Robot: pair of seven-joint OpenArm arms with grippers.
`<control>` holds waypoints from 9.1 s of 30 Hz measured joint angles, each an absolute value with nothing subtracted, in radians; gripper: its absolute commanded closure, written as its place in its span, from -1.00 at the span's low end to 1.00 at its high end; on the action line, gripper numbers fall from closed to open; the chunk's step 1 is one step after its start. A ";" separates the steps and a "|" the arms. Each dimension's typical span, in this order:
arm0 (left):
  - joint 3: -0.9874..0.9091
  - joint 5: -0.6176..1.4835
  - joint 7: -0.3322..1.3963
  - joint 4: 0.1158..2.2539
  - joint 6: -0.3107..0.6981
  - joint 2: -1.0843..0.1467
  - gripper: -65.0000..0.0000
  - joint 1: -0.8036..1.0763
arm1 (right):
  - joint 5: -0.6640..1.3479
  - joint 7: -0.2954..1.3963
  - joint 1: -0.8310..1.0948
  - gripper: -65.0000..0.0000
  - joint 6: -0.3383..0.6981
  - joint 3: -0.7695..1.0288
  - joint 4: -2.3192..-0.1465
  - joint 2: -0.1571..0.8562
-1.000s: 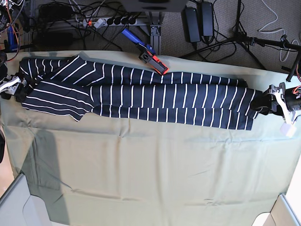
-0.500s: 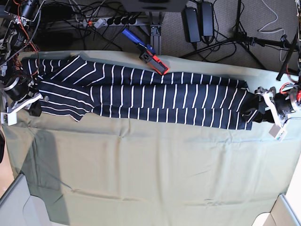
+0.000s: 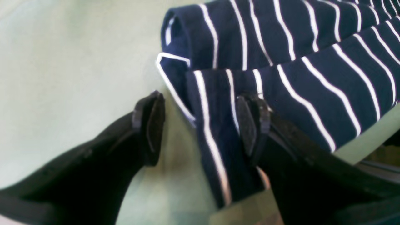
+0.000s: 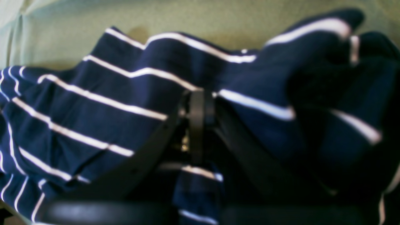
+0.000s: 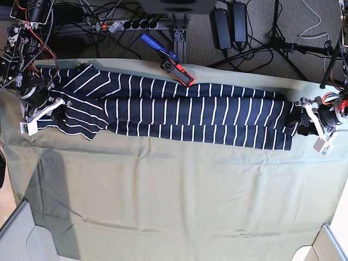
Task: Fold the T-shirt properly
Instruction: 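Adjust grips on the folded strip ends with both grippers, then lift the strip end with the left gripper and fold it toward the right gripper, then push the collar end of the strip over the folded bundle with the right gripper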
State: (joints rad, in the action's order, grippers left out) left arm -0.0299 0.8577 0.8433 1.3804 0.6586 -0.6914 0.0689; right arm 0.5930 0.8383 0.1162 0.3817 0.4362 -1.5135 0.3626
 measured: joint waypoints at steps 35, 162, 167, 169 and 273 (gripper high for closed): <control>-0.039 0.905 0.841 1.381 0.667 -0.551 1.00 0.121 | 0.624 0.842 0.116 1.00 0.382 0.436 -1.513 0.357; 0.260 0.543 0.891 1.781 0.685 -0.280 0.07 -0.064 | 0.892 0.981 0.182 0.10 0.394 0.617 -1.512 0.238; 0.260 0.543 0.891 1.781 0.685 -0.280 0.07 -0.064 | 0.895 0.969 0.179 0.11 0.395 0.588 -1.514 0.220; 0.260 0.543 0.890 1.781 0.685 -0.280 0.07 -0.064 | 0.898 0.966 0.179 0.26 0.395 0.588 -1.514 0.216; 0.130 0.595 0.882 1.731 0.671 -0.410 0.50 0.094 | 0.765 1.013 0.039 1.00 0.437 0.557 -1.848 0.111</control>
